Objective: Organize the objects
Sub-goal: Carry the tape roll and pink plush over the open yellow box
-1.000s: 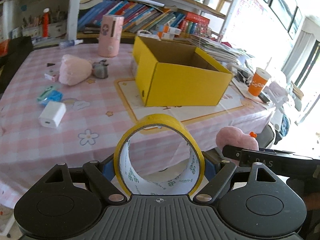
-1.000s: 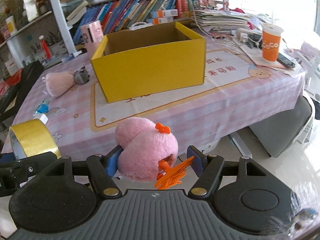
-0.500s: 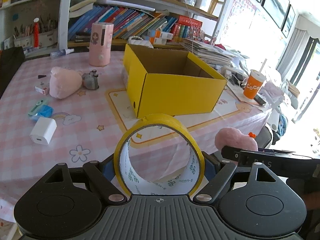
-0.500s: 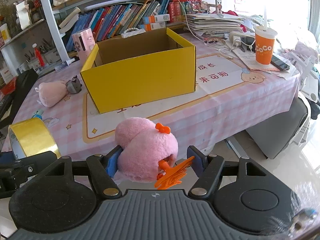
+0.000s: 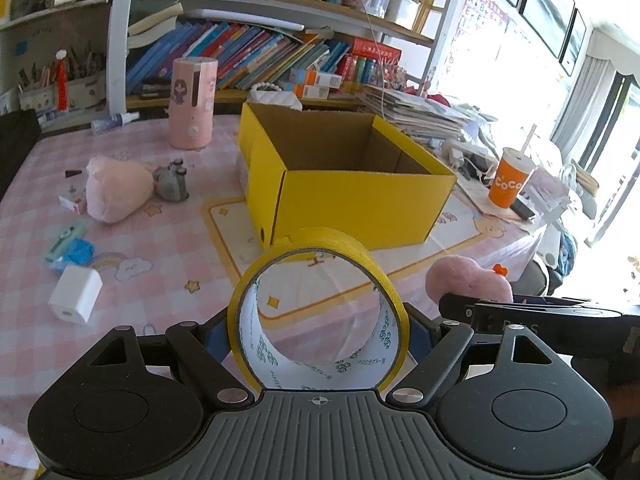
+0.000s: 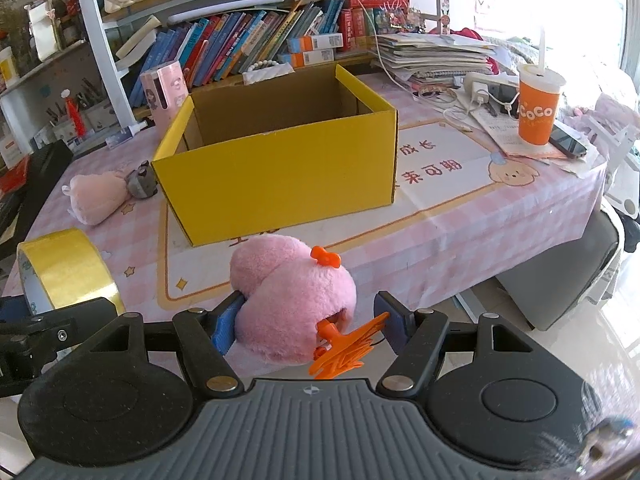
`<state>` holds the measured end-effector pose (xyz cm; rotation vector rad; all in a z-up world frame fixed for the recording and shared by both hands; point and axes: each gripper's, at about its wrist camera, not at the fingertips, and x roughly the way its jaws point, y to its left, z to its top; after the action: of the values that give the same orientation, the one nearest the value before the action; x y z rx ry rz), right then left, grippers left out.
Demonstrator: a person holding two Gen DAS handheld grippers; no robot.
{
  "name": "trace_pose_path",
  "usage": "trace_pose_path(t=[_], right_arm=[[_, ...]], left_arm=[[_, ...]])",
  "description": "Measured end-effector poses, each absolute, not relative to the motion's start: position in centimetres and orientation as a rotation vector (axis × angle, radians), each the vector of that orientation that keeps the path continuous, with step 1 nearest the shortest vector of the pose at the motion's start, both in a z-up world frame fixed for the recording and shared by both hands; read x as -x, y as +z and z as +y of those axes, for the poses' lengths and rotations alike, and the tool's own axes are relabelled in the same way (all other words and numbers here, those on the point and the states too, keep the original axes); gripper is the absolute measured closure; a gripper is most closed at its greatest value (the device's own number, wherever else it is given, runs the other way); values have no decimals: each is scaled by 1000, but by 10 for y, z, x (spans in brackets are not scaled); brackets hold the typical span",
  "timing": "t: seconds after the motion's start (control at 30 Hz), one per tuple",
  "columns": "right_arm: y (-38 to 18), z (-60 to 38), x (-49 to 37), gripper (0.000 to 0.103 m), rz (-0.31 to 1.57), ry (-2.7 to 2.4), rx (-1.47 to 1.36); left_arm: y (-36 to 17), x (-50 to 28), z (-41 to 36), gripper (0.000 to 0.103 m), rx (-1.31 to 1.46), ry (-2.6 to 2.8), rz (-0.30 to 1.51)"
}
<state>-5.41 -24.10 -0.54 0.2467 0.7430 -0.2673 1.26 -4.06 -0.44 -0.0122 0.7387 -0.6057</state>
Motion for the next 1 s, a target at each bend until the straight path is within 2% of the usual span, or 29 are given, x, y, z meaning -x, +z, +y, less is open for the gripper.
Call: trace_pose_path(t=[0.33, 0.67, 1.0], right_arm=[[5, -266, 20, 36, 695, -243, -226], [36, -308, -32, 36, 569, -191, -184], [46, -344, -109, 36, 500, -104, -111]], left_arm=[[15, -35, -69, 19, -10, -601, 640], [36, -73, -108, 19, -4, -566, 559], [25, -117, -151, 19, -56, -487, 565]])
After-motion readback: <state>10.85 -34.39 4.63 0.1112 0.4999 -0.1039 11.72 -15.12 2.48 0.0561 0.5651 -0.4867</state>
